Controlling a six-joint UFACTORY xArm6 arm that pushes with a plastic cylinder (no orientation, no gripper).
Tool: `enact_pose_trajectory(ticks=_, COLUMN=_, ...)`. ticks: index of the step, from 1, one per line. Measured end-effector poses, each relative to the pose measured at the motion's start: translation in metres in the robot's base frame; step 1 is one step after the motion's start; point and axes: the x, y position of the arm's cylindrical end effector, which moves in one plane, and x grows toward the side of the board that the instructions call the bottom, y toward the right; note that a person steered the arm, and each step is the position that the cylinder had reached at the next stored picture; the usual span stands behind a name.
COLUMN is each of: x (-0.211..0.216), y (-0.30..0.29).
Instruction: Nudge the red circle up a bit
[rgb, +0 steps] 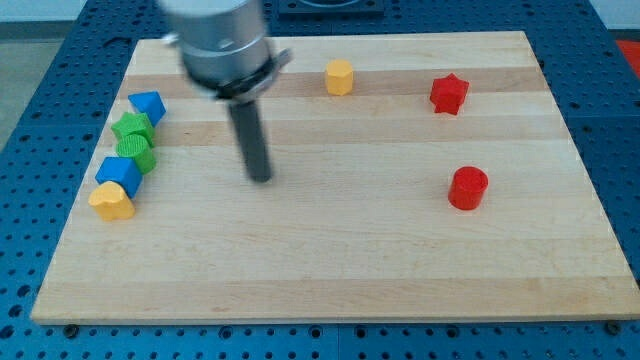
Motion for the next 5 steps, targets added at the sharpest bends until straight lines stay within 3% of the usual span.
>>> enact_pose_trajectory(ticks=2, x=-0.018, y=0.218)
enact_pose_trajectory(ticks=3, x=0.001, y=0.277)
enact_pose_trajectory(ticks=5, x=0.075, y=0.255)
